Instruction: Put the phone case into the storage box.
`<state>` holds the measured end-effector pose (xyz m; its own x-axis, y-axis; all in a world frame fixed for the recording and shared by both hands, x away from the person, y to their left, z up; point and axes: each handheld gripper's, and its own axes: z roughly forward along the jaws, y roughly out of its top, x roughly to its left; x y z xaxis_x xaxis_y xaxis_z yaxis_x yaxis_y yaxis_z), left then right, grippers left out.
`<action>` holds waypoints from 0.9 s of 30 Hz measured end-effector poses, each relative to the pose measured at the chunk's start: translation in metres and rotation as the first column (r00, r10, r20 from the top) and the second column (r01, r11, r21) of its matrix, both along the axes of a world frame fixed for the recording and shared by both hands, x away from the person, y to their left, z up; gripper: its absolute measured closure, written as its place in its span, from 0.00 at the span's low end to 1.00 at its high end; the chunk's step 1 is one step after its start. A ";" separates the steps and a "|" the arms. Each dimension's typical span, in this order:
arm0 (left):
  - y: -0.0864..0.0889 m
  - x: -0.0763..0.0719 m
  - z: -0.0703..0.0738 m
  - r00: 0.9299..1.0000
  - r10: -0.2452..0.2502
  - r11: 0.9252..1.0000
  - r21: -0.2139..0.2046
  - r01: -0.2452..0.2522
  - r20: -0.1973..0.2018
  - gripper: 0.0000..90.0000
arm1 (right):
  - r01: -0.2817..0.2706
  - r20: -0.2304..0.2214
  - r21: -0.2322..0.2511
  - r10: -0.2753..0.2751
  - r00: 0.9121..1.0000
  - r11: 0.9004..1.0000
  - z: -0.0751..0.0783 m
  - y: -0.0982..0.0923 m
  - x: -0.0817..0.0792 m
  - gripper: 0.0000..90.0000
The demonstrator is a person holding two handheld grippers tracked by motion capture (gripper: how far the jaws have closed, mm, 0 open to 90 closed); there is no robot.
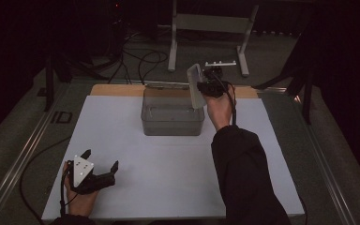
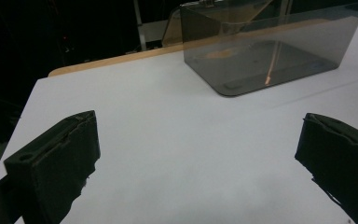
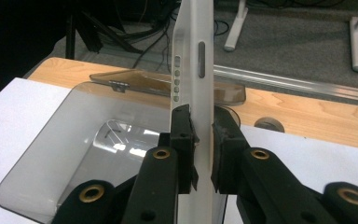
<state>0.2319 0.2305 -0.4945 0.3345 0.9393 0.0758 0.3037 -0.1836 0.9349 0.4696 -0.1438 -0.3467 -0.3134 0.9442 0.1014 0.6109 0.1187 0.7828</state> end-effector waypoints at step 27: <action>0.000 0.000 0.000 1.000 0.000 1.000 -0.002 0.000 0.001 0.00 | 0.037 -0.060 0.006 -0.037 0.998 0.999 -0.025 0.000 0.008 0.90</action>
<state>0.2318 0.2301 -0.4947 0.3347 0.9394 0.0741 0.3031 -0.1818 0.9355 0.4779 -0.1436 -0.3718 -0.2714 0.9543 0.1254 0.6604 0.0899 0.7455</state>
